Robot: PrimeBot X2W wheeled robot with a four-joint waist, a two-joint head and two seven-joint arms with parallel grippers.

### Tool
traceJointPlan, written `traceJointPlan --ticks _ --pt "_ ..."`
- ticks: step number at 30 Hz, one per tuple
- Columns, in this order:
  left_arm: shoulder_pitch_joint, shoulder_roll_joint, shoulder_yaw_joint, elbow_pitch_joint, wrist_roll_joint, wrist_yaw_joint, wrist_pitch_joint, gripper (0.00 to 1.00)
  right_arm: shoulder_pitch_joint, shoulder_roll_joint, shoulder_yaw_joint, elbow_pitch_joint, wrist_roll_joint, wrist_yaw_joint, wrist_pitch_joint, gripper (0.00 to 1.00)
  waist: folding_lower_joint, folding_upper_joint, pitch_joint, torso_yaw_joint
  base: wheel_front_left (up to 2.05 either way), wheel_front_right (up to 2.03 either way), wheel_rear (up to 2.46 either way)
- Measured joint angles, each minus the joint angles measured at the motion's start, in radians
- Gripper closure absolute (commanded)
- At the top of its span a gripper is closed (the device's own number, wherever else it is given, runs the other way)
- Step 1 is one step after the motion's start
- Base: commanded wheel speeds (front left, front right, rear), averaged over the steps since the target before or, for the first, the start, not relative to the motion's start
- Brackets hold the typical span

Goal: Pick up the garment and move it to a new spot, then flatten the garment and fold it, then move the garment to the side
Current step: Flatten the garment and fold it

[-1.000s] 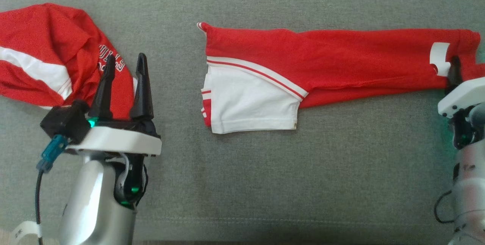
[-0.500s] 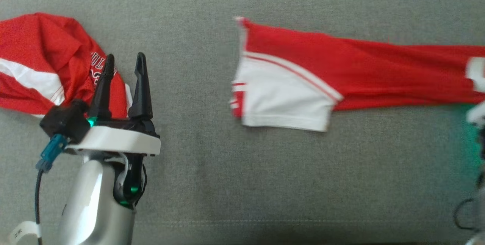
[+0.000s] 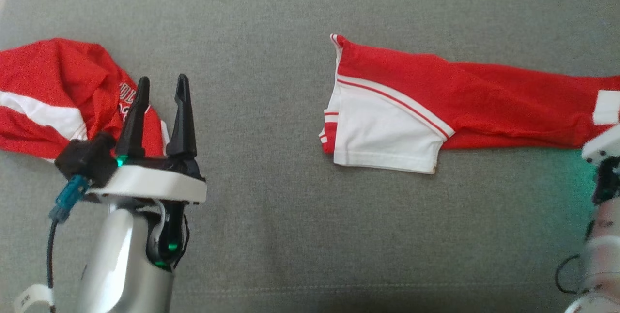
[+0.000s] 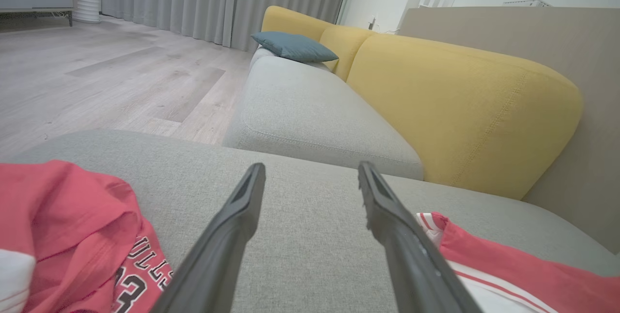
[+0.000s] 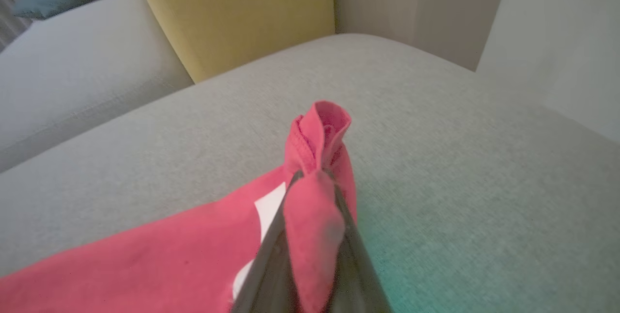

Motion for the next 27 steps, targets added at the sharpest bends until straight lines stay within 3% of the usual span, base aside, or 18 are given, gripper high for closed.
traceJointPlan --ticks 4,8,15,18,27 --pt "0.032 0.000 0.002 0.001 -0.007 0.001 0.000 0.00 0.000 0.026 0.084 -0.023 0.035 0.000 -0.010 1.00 0.0000 0.0000 -0.038 -0.003 0.00 0.00 0.00" --pt "0.076 0.000 0.005 0.007 -0.021 0.002 0.000 0.00 0.001 0.034 0.246 -0.038 0.115 0.000 -0.010 1.00 0.0000 0.0000 -0.077 -0.006 0.00 0.00 0.00" --pt "0.083 0.000 0.004 0.008 -0.036 0.009 0.000 0.00 0.027 0.034 0.660 -0.080 0.460 0.000 -0.008 1.00 0.0000 0.0000 -0.127 0.005 0.00 0.00 0.00" --pt "0.092 0.000 0.000 0.008 -0.037 0.009 0.000 0.00 0.078 0.034 0.788 -0.132 0.576 0.000 -0.008 1.00 0.0000 0.0000 -0.134 0.023 0.00 0.00 0.00" --pt "0.117 0.001 -0.005 0.009 -0.047 0.010 0.000 0.00 0.147 0.034 1.005 -0.150 0.748 0.000 -0.049 1.00 0.0000 0.0000 -0.128 0.089 0.00 0.00 0.00"
